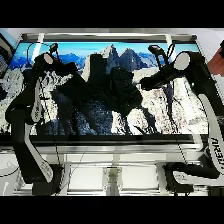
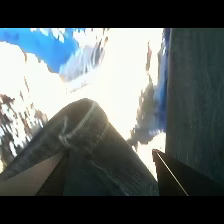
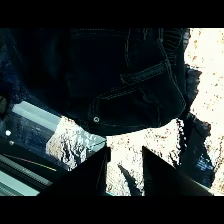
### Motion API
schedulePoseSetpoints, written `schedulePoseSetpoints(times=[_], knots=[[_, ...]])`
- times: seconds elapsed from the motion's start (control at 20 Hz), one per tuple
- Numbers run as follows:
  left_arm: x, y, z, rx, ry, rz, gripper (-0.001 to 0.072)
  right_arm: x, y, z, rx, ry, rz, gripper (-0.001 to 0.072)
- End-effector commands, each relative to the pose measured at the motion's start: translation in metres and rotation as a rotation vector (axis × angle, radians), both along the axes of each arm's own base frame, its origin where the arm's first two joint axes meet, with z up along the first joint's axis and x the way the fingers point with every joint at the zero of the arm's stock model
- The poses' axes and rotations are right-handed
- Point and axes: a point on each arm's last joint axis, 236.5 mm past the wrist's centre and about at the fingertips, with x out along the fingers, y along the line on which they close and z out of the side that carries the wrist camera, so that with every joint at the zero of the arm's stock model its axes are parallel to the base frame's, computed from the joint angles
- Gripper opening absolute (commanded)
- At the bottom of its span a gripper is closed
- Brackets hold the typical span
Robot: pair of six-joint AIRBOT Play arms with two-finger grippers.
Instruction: Fold the clothes and pants, and hang the long-sleeved shirts on hangers.
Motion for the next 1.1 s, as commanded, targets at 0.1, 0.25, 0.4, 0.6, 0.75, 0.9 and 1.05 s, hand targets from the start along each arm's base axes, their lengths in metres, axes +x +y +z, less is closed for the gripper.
schedulePoseSetpoints(times=[0.1,0.25,0.4,0.6,0.75,0.9,1.05], knots=[[-0.013,-0.002,-0.014,-0.046,0.092,0.022,0.0544,0.002,0.001,0.0,0.004,-0.01,0.009,0.0248],[0.001,-0.01,-0.014,-0.075,0.043,0.042,0.0446,0.006,0.002,0.002,0.007,-0.026,0.005,0.0248],[0.016,-0.033,-0.018,-0.157,-0.009,0.049,0.0033,0.005,-0.005,-0.002,-0.036,-0.032,0.047,0.0248],[0.009,-0.035,-0.024,-0.156,0.008,-0.002,0.0033,0.003,-0.013,-0.021,-0.099,-0.003,0.131,0.0352],[-0.001,0.016,0.015,-0.148,0.003,0.022,0.0034,0.011,-0.024,-0.043,-0.125,0.016,0.206,0.0469],[-0.033,0.08,0.059,-0.096,0.005,-0.015,0.0034,0.035,-0.033,-0.055,-0.044,-0.03,0.221,0.0482],[-0.068,0.136,0.084,-0.085,0.043,0.021,0.0034,0.046,-0.014,-0.049,0.176,-0.075,0.279,0.0482]])
